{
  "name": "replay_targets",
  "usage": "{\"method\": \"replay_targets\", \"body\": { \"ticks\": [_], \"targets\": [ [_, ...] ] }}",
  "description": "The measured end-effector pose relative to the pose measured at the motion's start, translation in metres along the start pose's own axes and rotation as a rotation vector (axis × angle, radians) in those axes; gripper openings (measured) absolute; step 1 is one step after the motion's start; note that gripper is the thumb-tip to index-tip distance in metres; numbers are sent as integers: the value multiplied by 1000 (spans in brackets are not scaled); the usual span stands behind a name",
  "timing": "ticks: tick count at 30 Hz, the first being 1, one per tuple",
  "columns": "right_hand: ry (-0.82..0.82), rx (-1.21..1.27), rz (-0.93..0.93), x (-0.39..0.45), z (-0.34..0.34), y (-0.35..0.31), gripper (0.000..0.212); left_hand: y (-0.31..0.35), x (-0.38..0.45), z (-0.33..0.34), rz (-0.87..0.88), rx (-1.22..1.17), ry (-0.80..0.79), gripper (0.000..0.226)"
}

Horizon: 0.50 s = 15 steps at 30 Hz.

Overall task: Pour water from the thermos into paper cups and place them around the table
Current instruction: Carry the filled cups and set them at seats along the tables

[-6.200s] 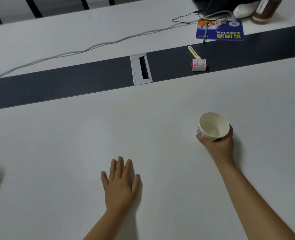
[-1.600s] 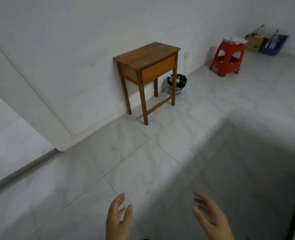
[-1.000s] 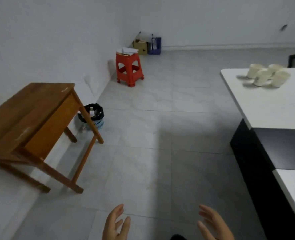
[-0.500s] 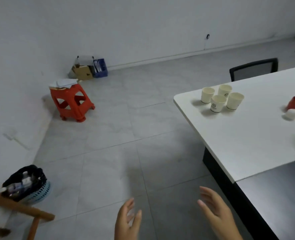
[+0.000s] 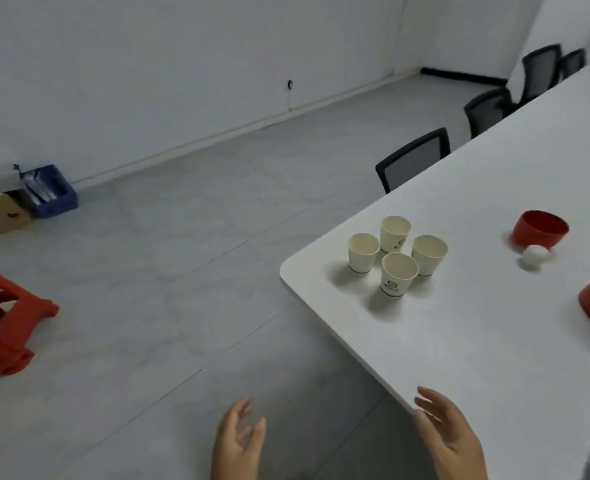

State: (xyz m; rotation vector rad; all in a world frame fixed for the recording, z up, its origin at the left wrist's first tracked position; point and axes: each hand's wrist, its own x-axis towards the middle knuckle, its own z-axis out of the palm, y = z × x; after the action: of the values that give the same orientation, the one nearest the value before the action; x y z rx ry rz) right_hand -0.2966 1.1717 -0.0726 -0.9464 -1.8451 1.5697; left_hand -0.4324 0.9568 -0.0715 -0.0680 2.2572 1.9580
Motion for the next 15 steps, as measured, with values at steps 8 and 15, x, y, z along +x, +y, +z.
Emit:
{"method": "replay_targets", "body": {
  "ticks": [8,15],
  "targets": [
    [230,12,113,88,56,-8,66,38,155,81,41,204,-425,42],
    [221,30,235,193,66,-6,62,52,225,196,39,333,-692,53]
  ]
}}
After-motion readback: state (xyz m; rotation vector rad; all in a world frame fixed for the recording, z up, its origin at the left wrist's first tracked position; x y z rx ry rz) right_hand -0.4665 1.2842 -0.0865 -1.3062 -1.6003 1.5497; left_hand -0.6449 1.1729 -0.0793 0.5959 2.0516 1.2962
